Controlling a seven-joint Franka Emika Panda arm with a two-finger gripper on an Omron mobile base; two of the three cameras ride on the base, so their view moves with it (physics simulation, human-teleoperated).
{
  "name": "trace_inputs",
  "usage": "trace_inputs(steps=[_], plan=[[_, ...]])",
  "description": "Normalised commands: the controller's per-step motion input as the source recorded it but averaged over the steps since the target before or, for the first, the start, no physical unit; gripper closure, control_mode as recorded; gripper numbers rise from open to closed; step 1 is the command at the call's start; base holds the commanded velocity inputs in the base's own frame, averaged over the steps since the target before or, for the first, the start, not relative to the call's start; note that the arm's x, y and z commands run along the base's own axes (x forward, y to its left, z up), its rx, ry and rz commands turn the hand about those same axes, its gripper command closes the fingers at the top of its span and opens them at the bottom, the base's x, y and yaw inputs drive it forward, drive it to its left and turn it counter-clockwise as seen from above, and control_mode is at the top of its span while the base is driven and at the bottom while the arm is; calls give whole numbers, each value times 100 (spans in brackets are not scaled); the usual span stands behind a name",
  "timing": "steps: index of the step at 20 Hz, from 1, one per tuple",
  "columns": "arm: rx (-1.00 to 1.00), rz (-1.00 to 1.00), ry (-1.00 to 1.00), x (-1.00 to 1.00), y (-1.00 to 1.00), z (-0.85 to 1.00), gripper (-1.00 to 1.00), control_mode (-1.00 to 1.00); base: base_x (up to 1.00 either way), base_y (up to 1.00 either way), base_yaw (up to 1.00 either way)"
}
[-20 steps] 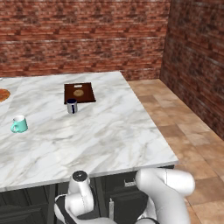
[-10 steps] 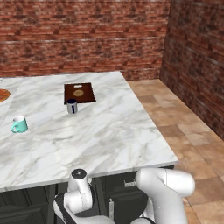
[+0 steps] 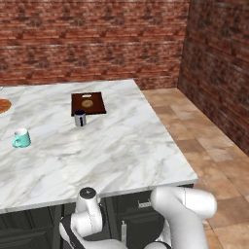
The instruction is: Take the pizza cutter from the drawer on the left and place it on the dining counter for cutting.
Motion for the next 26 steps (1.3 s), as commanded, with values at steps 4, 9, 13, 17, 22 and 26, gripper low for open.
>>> trace_inputs(steps=[4, 9, 13, 17, 22, 26], plan=[[0, 0, 0, -56, 40, -38, 100, -100, 0, 0, 0], [0, 0, 0, -61, 44, -32, 100, -100, 0, 0, 0], [0, 0, 0, -53, 41, -26, 100, -100, 0, 0, 0], [0, 0, 0, -47, 38, -7, 100, -100, 0, 0, 0], [0, 0, 2, -35, 33, 6, 100, -100, 0, 0, 0], [0, 0, 2, -33, 38, 19, 100, -100, 0, 0, 0]])
